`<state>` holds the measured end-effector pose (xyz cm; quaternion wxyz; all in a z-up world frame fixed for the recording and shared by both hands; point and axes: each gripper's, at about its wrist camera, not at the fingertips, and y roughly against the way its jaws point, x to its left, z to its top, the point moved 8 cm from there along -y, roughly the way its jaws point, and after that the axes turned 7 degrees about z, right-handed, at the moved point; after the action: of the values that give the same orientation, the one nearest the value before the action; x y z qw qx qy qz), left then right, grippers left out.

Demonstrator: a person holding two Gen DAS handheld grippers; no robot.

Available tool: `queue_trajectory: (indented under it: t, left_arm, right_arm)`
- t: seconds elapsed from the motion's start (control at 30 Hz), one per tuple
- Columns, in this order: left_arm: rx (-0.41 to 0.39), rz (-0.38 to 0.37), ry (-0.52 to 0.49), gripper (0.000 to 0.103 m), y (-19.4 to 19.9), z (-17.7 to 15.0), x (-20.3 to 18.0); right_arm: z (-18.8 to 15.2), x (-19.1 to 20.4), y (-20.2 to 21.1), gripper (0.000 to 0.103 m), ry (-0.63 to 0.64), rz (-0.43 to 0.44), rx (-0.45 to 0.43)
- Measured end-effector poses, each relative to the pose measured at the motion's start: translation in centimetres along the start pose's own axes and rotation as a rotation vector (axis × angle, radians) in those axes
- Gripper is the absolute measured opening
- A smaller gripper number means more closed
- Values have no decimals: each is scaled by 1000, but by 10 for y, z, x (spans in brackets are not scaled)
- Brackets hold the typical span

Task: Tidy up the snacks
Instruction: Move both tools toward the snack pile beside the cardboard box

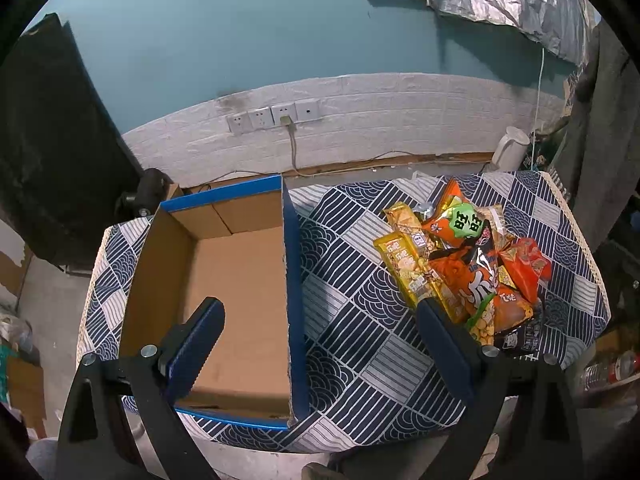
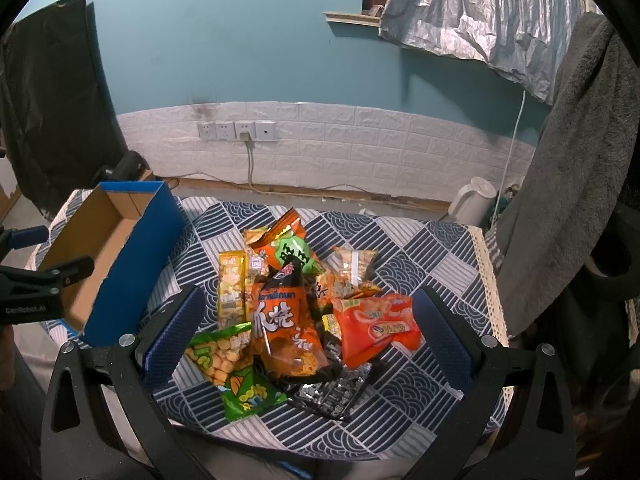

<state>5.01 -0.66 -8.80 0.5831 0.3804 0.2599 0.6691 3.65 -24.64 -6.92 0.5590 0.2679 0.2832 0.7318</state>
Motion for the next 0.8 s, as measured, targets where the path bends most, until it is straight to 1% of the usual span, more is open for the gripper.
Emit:
queue_trajectory:
  t: [0.8]
  left_arm:
    - [17,2,-31,98,-3,-3,-8]
  right_arm:
    - [-3,-1,-2,101,2,-3,11]
